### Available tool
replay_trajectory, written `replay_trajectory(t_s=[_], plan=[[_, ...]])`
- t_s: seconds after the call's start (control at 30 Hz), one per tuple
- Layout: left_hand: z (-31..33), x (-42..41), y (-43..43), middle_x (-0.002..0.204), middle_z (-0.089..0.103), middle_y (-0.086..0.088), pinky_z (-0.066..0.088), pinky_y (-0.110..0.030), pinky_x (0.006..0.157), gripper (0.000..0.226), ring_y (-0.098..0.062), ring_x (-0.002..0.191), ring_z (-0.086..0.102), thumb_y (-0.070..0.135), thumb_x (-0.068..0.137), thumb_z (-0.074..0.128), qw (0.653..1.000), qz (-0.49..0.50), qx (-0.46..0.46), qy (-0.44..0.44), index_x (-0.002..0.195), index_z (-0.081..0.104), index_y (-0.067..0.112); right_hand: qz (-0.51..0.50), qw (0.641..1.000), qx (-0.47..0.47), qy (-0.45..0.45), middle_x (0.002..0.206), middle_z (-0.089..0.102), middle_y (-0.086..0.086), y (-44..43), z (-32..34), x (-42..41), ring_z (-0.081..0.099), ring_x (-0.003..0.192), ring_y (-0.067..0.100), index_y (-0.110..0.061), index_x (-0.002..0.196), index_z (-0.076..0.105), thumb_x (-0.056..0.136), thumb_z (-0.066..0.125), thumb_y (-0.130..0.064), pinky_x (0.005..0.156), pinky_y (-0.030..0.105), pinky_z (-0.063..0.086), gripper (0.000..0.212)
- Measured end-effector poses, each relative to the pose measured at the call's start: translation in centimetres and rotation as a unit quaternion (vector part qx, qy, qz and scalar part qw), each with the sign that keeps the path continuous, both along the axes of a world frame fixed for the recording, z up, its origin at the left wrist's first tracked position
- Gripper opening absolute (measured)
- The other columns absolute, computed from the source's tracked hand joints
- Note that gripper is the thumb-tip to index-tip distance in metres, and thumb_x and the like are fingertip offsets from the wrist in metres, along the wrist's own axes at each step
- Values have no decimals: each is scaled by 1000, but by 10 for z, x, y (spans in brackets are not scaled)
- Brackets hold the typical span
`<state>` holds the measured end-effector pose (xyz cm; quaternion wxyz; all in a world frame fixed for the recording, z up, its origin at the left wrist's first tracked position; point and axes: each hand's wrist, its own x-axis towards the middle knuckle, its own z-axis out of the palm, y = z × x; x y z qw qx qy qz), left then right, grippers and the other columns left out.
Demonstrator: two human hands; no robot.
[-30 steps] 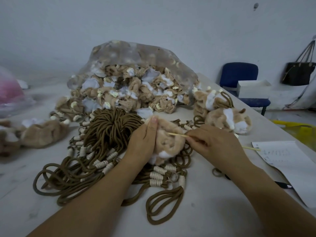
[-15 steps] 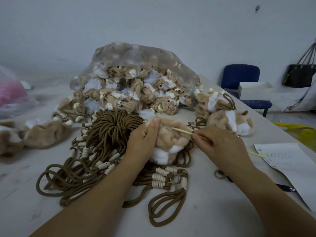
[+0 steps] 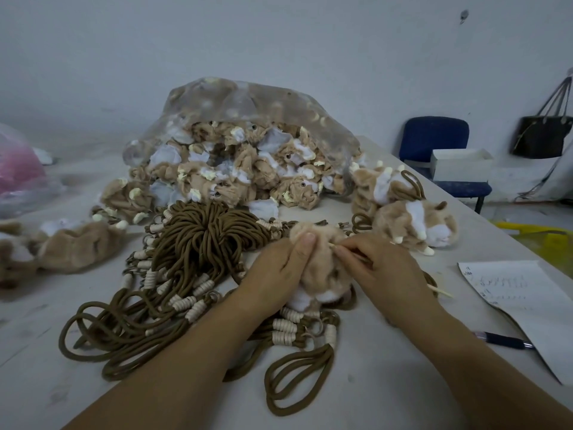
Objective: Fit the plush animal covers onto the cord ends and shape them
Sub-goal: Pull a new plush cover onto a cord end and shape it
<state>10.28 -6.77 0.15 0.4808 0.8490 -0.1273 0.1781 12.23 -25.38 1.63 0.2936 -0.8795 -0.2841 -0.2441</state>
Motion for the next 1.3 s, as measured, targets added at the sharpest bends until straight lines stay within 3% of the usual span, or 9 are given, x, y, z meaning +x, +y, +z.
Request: replay_trajectory(t_s=[0.13,0.23,0.4,0.6,0.8,0.93,1.07,1.2,1.3], plan=[[1,2,3,117,58,7,44,-17,89,33,-2,110,55,46,93,44,1000,-16,-10,-25,117,58,27,19,994,90,54,78,63,-14,2,-2,1,57,75,3,-20,89,66,88,49,-42,64,26,47,28],[4,2,4,131,48,21,36,-10,100,39,9,123,44,40,92,53,997,-19,-54,-50,130,46,39,41,993,81,69,77,60,-17,4,-1,-1,57,75,2,-27,88,61,86,48,-47,62,25,47,24],[4,-3,-1,97,67,10,49,-15,78,21,0,92,62,43,94,46,995,-40,-88,-3,98,63,30,52,994,59,71,77,57,-16,1,-3,0,55,75,5,-31,87,57,86,49,-47,61,22,44,18],[8,-3,-2,98,65,-5,48,-33,84,41,-12,93,61,41,96,38,997,0,-66,-51,104,62,9,74,995,30,59,87,51,-15,4,-5,4,48,85,-2,-19,94,60,93,56,-22,70,8,35,6],[10,-5,-3,92,64,-11,48,-42,79,43,-20,87,61,39,96,39,993,43,-77,-85,98,62,3,-3,994,10,105,73,58,-7,1,-4,3,54,71,7,-25,82,55,81,23,-68,66,37,46,53],[12,-5,-4,91,66,-8,51,-40,78,45,-19,87,63,43,94,38,991,55,-99,-73,99,63,6,1,996,24,82,62,52,-7,9,-8,-2,52,64,8,-27,75,46,83,20,-65,60,33,41,47],[17,-6,-9,76,67,1,52,-33,69,28,-14,74,65,49,92,35,999,-3,-50,-5,83,57,33,15,995,50,86,64,54,-11,14,-7,-6,54,71,1,-25,80,50,81,18,-64,61,21,38,50],[14,-5,-10,76,69,-10,50,-34,66,31,-15,70,64,49,92,33,1000,-8,-14,-17,85,57,30,24,994,53,88,63,53,-15,13,-7,-5,53,75,-6,-29,79,50,81,19,-64,63,15,38,46],[11,-6,-9,91,67,0,50,-23,72,30,-5,82,64,49,93,37,997,17,-70,-38,98,59,29,7,997,15,72,62,53,-11,12,-8,-1,53,67,2,-24,82,53,81,16,-68,58,17,36,58]])
